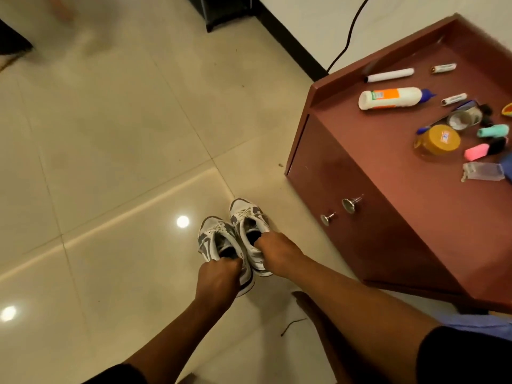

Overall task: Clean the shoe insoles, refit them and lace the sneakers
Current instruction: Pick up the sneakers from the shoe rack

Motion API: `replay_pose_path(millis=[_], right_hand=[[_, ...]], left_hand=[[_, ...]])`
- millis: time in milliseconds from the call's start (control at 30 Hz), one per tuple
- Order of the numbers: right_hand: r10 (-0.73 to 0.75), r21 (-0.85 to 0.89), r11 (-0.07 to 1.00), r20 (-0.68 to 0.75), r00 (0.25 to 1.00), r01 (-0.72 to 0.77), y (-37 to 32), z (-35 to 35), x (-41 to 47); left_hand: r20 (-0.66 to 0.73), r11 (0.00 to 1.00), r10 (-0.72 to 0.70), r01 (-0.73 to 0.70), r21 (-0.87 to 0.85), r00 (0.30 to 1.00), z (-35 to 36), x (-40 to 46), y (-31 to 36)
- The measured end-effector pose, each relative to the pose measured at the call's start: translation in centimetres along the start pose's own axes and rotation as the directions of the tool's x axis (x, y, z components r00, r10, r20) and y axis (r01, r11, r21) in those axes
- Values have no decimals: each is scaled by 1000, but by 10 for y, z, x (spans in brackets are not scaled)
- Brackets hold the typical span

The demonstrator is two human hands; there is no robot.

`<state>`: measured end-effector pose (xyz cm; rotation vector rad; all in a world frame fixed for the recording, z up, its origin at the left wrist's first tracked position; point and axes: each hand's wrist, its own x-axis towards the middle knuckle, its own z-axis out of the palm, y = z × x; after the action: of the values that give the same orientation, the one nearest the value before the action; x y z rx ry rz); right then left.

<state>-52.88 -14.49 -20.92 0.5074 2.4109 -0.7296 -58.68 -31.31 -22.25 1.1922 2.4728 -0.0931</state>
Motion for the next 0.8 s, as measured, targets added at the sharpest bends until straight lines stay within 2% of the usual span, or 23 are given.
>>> replay_pose_path(millis=[100,200,333,433,500,567,700,800], right_hand=[[22,6,1000,32,999,-22,4,18,10],[40,-2,999,57,998,-39,8,34,15],[68,-66,996,130,989,-60,18,42,13],[94,-58,995,149,984,-87,29,43,8],[91,-32,996,113,989,-88,33,40,3],[86,-15,996,111,990,-84,34,32,-1],[103,7,994,151,983,-105,36,-3,-8],[94,-9,996,138,986,-94,38,-43,-26]], left_hand=[[17,997,-70,71,-24,997,23,2,2],[20,988,-93,95,-119,995,40,-1,13],[140,899,-151,195,-393,979,57,-4,26],[273,843,-166,280,-458,948,50,-3,27],[300,806,-177,312,-503,938,41,3,28],[304,807,-167,307,-505,938,32,10,28],[272,887,-23,145,-439,962,1,21,32],[251,909,77,35,-416,965,-37,30,41]])
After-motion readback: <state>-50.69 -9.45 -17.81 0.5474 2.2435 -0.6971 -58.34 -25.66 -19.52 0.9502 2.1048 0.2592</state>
